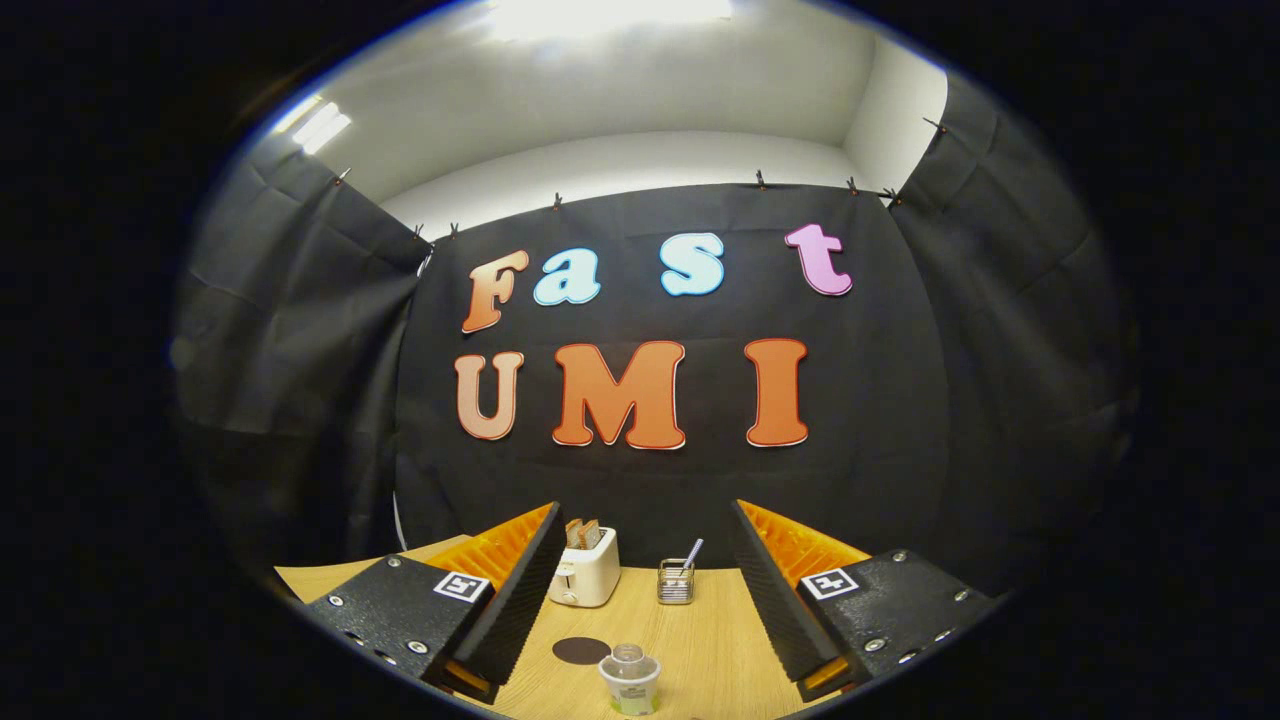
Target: Take the bottle from table, then pour the juice into the cup, finally place the bottle on the coaster
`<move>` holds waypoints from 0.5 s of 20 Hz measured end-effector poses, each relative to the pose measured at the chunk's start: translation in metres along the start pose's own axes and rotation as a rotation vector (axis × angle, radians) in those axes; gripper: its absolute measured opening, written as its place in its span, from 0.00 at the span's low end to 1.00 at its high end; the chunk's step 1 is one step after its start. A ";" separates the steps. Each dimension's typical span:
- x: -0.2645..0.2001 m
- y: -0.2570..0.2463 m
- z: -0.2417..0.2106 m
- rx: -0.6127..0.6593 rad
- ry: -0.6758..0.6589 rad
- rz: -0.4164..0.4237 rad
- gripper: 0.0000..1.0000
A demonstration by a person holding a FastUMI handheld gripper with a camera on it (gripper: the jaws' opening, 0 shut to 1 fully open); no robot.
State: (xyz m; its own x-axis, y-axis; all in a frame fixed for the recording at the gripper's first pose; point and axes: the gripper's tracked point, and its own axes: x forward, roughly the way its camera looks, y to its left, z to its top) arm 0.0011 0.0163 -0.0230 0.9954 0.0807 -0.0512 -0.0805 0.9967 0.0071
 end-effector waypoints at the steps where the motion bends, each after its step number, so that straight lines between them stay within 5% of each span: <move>1: 0.000 0.002 0.000 0.002 -0.006 0.008 0.97; 10: -0.008 0.025 -0.035 -0.069 -0.042 0.064 0.97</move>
State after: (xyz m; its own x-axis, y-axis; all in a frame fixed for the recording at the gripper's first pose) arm -0.0102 0.0405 -0.0569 0.9892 0.1460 -0.0106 -0.1463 0.9874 -0.0600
